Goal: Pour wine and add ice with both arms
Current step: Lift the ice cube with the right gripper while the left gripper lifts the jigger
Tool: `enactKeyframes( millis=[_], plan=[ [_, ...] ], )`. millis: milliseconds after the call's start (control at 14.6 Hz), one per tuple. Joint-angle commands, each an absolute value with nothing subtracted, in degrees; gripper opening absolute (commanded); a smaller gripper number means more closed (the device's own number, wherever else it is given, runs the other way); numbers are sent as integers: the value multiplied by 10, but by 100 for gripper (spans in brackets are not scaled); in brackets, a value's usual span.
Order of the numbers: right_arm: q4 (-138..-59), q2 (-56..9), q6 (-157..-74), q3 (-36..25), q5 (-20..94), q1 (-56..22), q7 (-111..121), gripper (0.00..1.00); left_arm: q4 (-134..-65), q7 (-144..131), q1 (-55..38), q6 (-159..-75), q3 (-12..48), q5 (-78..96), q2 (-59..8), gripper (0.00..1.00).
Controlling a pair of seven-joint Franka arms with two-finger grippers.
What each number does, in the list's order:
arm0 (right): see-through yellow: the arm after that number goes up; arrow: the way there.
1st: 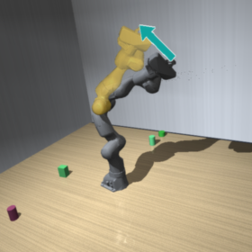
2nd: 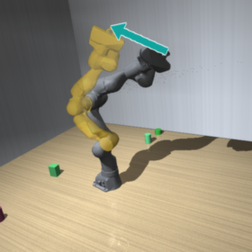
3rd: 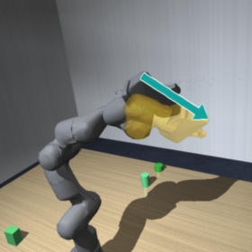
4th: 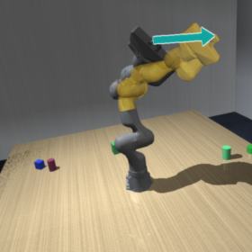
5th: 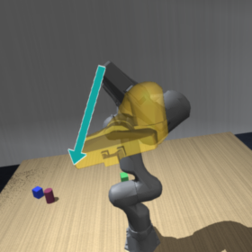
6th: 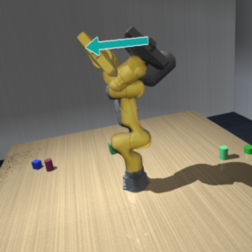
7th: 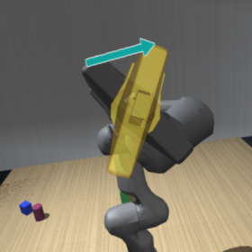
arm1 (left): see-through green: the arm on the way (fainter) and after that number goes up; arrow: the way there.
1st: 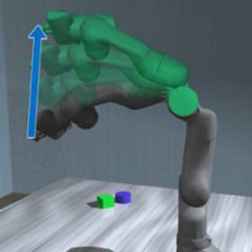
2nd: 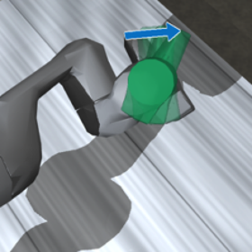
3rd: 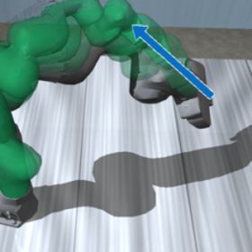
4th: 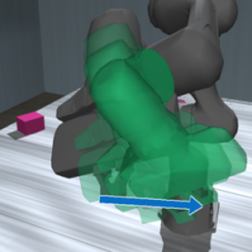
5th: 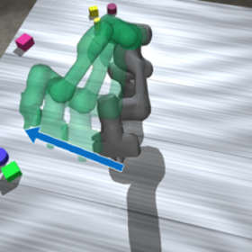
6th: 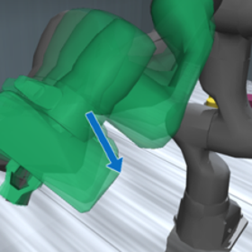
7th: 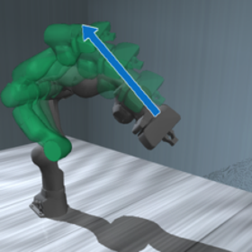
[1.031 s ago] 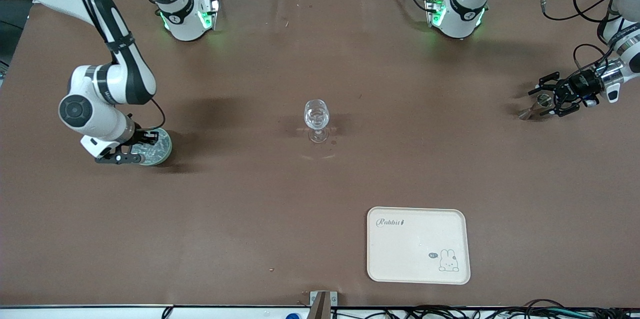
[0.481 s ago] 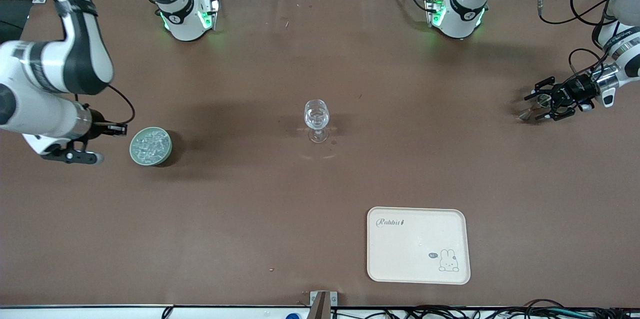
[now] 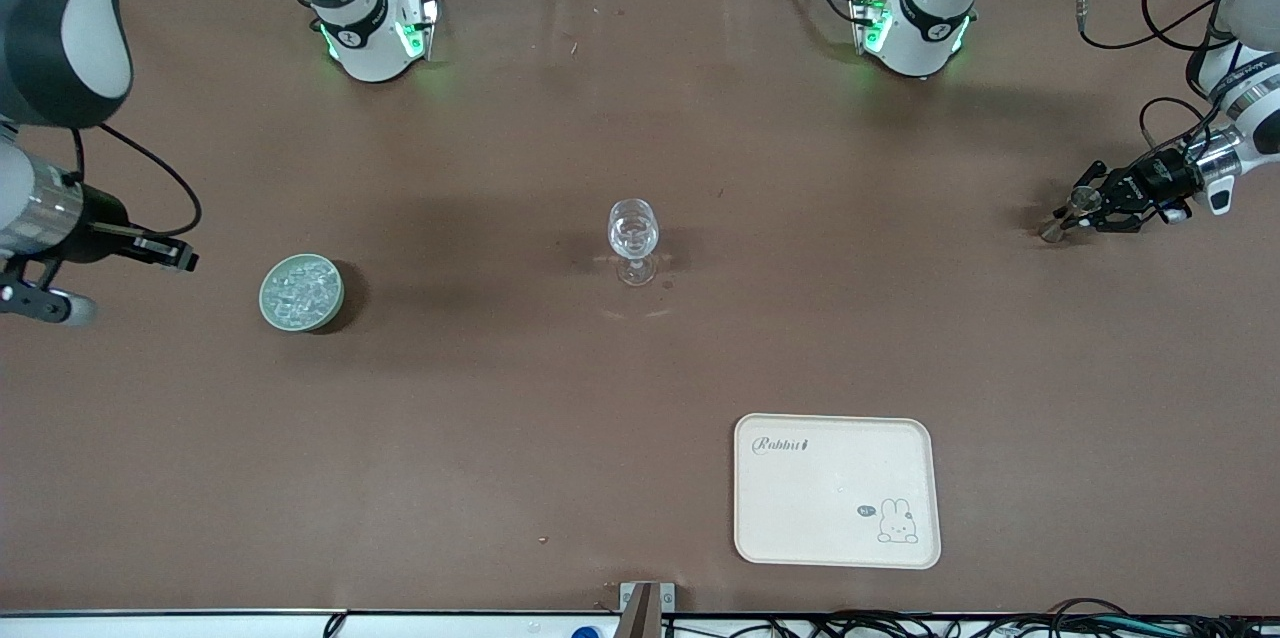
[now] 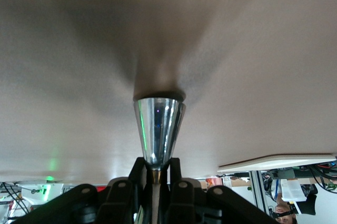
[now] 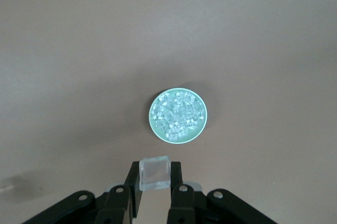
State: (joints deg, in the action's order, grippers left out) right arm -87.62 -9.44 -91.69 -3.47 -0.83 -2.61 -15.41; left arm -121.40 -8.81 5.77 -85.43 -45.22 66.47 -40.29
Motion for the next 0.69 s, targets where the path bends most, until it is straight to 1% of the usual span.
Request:
enactKeyframes(
  millis=[0, 137, 206, 412, 619],
  plan=[
    [-858, -68, -898, -31, -1, -23, -167, 1, -1211, -90, 64, -815, -462, 673, -398, 0],
    [-858, -39, -892, -33, 1, -19, -157, 1, -1215, -87, 63, -788, -462, 672, -387, 0],
    [-856, -29, -873, -35, 9, -18, -156, 1, -1216, -97, 59, -778, -461, 671, -376, 0],
    [-848, 4, -826, -37, 16, -18, -156, 1, -1216, -149, 51, -749, -456, 637, -312, 0],
    [-854, 22, -811, -37, 16, -18, -155, 1, -1211, -252, 47, -749, -412, 611, -232, 0]
  ],
)
